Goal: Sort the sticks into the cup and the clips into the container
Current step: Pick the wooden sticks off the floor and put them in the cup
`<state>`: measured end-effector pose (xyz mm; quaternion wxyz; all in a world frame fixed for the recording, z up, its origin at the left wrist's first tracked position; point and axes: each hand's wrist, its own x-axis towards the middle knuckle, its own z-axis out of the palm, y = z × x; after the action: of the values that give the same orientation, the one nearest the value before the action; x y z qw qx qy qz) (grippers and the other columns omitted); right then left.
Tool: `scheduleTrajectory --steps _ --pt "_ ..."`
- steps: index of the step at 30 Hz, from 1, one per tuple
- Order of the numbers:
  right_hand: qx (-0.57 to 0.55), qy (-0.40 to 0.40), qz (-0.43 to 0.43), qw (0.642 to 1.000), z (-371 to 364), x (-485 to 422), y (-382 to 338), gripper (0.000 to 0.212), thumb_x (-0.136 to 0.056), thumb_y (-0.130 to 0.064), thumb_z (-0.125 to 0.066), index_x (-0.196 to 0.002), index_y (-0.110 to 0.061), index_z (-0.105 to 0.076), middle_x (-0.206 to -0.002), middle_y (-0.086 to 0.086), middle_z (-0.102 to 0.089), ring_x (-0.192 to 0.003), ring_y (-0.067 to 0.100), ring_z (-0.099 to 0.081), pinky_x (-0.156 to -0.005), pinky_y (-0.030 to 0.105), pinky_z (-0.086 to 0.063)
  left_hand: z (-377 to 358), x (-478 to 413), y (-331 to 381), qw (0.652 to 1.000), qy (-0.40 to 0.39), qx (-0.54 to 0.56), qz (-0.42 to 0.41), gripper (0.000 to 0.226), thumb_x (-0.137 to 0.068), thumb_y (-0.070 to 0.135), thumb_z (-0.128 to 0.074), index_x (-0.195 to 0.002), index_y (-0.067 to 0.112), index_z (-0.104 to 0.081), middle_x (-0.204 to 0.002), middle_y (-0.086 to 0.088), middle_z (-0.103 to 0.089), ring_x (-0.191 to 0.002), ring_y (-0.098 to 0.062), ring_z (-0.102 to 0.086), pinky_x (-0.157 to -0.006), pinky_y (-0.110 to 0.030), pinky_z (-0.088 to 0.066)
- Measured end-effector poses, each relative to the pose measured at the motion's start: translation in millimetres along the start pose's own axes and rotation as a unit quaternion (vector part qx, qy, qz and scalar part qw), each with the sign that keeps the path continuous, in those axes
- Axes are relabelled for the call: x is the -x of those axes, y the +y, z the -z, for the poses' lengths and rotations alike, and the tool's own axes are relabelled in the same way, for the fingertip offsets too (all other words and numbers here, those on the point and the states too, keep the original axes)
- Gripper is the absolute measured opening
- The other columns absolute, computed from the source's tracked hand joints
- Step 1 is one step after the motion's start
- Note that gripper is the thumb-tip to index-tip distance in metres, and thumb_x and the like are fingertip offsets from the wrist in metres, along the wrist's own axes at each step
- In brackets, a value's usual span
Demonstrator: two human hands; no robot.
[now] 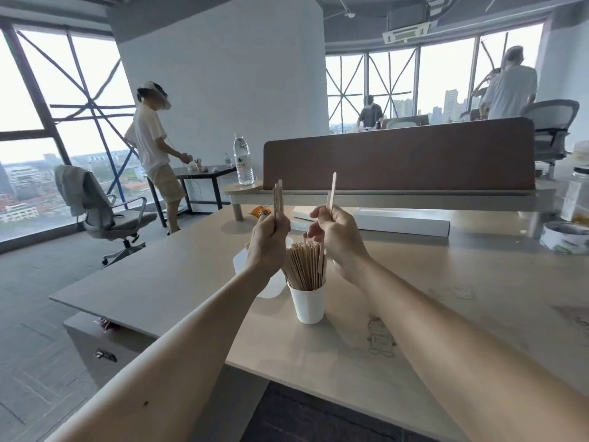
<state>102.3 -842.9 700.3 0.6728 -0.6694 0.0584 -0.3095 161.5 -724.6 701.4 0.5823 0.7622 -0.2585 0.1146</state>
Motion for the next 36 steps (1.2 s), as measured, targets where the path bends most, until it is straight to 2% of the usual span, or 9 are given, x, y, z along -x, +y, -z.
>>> scheduleTrajectory --steps 4,7,11,16,22,24,27,34,36 --pt "0.053 0.013 0.013 0.998 -1 -6 4 0.029 -0.107 -0.030 -0.034 -0.093 -0.020 -0.057 -0.080 -0.002 -0.074 -0.088 0.016 -0.063 -0.081 0.040 -0.049 3 -6 5 1.000 -0.018 0.019 -0.012 0.033 -0.104 0.022 -0.041 -0.080 0.005 -0.057 -0.063 0.002 -0.044 -0.063 -0.016 -0.038 -0.058 -0.034 -0.033" --pt "0.054 -0.002 0.008 0.999 -3 -8 6 0.029 -0.107 -0.031 -0.034 -0.095 -0.020 -0.057 -0.088 -0.004 -0.076 -0.097 0.014 -0.065 -0.094 0.046 -0.048 5 -9 11 0.999 -0.034 0.014 -0.014 0.036 -0.104 0.026 -0.042 -0.093 -0.003 -0.060 -0.069 -0.001 -0.049 -0.062 -0.013 -0.041 -0.057 -0.030 -0.037" --pt "0.056 -0.013 0.022 0.998 -4 -10 7 0.028 -0.107 -0.029 -0.036 -0.093 -0.020 -0.058 -0.095 -0.006 -0.076 -0.102 0.009 -0.064 -0.102 0.045 -0.043 8 -19 11 0.999 -0.047 -0.004 -0.015 0.035 -0.102 0.030 -0.047 -0.095 0.000 -0.064 -0.084 -0.007 -0.058 -0.076 -0.016 -0.049 -0.071 -0.034 -0.042" --pt "0.060 -0.019 0.018 0.998 -2 -12 11 0.028 -0.107 -0.027 -0.038 -0.090 -0.020 -0.059 -0.102 -0.007 -0.072 -0.104 0.004 -0.061 -0.100 0.038 -0.044 9 -21 5 0.996 -0.090 -0.009 -0.016 0.020 -0.097 0.023 -0.058 -0.080 0.025 -0.067 -0.083 0.007 -0.067 -0.081 -0.011 -0.061 -0.077 -0.026 -0.049" --pt "0.070 -0.030 0.006 0.997 3 -8 22 0.029 -0.106 -0.026 -0.040 -0.091 -0.020 -0.063 -0.114 -0.007 -0.069 -0.116 0.011 -0.057 -0.101 0.034 -0.041 10 -19 -8 0.990 -0.115 -0.084 -0.015 0.017 -0.089 0.030 -0.069 -0.081 0.017 -0.075 -0.074 0.005 -0.069 -0.073 -0.015 -0.064 -0.072 -0.033 -0.053" --pt "0.079 -0.033 0.000 0.996 6 -7 27 0.030 -0.106 -0.026 -0.040 -0.090 -0.020 -0.065 -0.111 -0.004 -0.068 -0.108 0.011 -0.057 -0.094 0.031 -0.043 11 -17 -12 0.985 -0.128 -0.117 -0.023 0.016 -0.084 0.032 -0.074 -0.078 0.017 -0.074 -0.074 0.002 -0.071 -0.074 -0.020 -0.068 -0.073 -0.037 -0.058" --pt "0.099 -0.032 -0.002 0.995 8 -5 33 0.032 -0.105 -0.028 -0.043 -0.088 -0.017 -0.068 -0.087 -0.002 -0.065 -0.084 0.013 -0.056 -0.074 0.028 -0.043 12 -15 -17 0.980 -0.131 -0.147 -0.026 0.022 -0.079 0.035 -0.079 -0.076 0.014 -0.075 -0.077 -0.006 -0.073 -0.078 -0.027 -0.069 -0.076 -0.046 -0.057" --pt "0.061 -0.062 -0.050 0.995 7 -6 40 0.029 -0.104 -0.025 -0.047 -0.095 -0.015 -0.072 -0.092 -0.001 -0.070 -0.087 0.008 -0.062 -0.075 0.022 -0.045 13 -16 -21 0.975 -0.131 -0.179 -0.027 0.016 -0.073 0.038 -0.083 -0.073 0.024 -0.075 -0.076 0.004 -0.072 -0.078 -0.020 -0.067 -0.079 -0.046 -0.056" --pt "0.059 -0.071 -0.060 0.994 7 -3 45 0.027 -0.105 -0.022 -0.047 -0.101 -0.013 -0.072 -0.090 -0.004 -0.070 -0.079 -0.002 -0.064 -0.068 0.010 -0.046 14 -15 -23 0.974 -0.133 -0.180 -0.039 0.013 -0.074 0.035 -0.082 -0.075 0.024 -0.076 -0.078 0.004 -0.071 -0.079 -0.019 -0.065 -0.079 -0.045 -0.055"
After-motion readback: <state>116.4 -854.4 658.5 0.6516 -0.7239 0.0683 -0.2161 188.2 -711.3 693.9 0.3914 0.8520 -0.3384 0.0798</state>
